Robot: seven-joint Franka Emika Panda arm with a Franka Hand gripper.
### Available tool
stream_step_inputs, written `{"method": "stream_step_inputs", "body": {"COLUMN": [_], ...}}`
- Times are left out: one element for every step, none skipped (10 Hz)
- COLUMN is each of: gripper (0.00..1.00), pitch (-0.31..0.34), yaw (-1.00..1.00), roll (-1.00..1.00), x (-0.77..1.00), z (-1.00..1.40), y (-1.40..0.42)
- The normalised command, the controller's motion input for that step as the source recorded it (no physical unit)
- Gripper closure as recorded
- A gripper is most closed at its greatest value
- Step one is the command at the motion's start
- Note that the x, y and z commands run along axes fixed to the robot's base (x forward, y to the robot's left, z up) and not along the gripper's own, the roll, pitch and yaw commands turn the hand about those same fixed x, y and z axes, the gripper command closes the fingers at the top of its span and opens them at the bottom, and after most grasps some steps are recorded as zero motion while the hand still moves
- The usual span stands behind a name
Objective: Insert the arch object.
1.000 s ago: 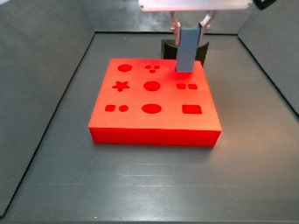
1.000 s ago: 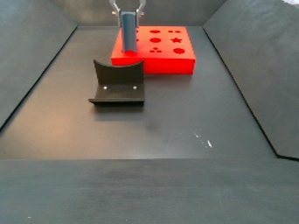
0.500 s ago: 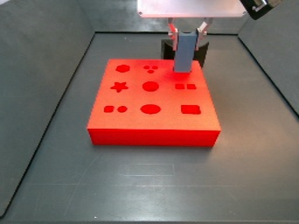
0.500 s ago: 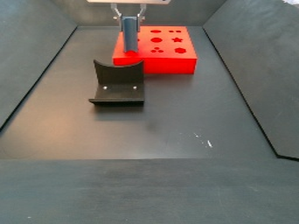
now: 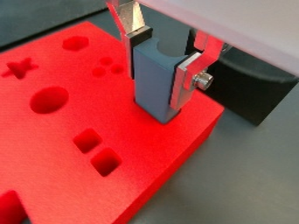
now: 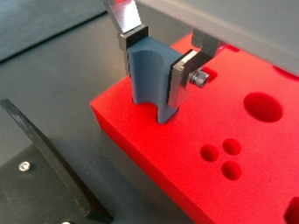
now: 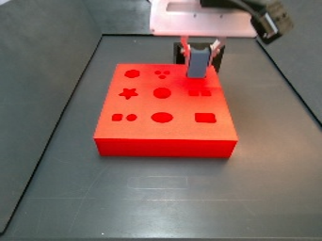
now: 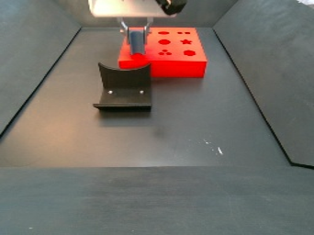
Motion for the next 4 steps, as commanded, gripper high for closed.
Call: {"method": "stream_step_inputs", "body": {"gripper": [1.0, 1.0, 1.0, 1.0], "pitch": [0.023, 0.0, 0.0, 0.0], "yaw": [0.0, -0.04, -0.03, 0.0], "roll": [0.15, 0.02, -0.01, 0.0], "x": [0.08, 0.09, 0.01, 0.0], "z": [-0.69, -0.59, 0.0, 0.0], "y": [0.0, 0.0, 0.0, 0.0]}}
